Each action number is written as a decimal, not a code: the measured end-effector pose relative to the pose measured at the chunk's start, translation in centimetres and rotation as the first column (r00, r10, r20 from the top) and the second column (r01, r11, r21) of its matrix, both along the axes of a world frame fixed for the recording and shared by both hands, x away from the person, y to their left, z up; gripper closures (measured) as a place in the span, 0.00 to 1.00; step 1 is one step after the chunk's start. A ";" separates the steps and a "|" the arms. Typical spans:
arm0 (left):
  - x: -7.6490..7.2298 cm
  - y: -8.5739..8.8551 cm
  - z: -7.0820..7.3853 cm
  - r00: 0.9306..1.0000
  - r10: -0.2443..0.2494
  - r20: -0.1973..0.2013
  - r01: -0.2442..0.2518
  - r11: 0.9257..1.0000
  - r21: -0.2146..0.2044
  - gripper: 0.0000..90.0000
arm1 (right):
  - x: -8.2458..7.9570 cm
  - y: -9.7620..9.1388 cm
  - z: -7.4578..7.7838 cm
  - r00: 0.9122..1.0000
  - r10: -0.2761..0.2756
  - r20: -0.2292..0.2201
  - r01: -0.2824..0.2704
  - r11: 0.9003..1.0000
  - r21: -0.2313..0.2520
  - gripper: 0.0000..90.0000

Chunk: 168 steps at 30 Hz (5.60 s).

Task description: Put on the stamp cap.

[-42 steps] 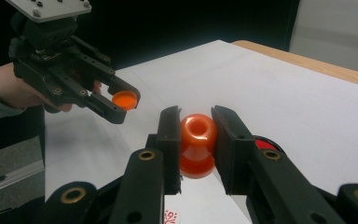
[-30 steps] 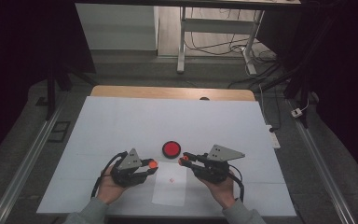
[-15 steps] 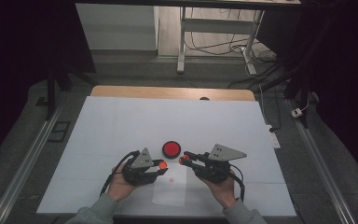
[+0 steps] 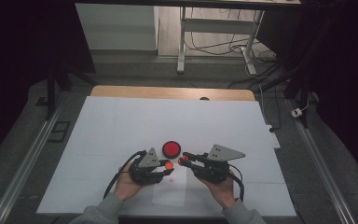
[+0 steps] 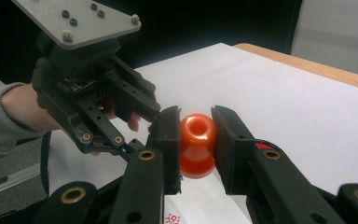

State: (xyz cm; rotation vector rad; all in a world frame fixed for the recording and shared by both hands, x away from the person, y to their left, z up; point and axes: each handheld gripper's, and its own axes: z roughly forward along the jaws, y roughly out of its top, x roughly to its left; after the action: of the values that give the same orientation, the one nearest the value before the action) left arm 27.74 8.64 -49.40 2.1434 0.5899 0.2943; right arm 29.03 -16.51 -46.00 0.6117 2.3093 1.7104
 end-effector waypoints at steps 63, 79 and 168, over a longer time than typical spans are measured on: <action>-1.1 -1.9 0.4 0.998 -0.013 0.062 0.014 1.000 -0.027 0.72 | -0.5 1.5 -1.2 0.999 0.039 -0.020 -0.040 0.998 -0.044 0.80; -1.5 -2.1 0.5 0.995 0.009 0.098 -0.008 1.000 -0.013 0.73 | -0.5 1.5 -1.1 0.999 0.033 -0.018 -0.034 0.998 -0.044 0.81; -1.1 2.4 0.4 0.996 0.083 -0.026 -0.083 0.996 -0.019 0.35 | -0.2 0.7 -1.6 1.000 -0.026 0.007 0.026 0.999 -0.023 0.80</action>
State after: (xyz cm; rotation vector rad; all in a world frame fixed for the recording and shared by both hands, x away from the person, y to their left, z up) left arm 26.64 10.99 -48.95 2.1092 0.6952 0.3056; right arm 28.84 -15.84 -47.62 0.6286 2.3029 1.6697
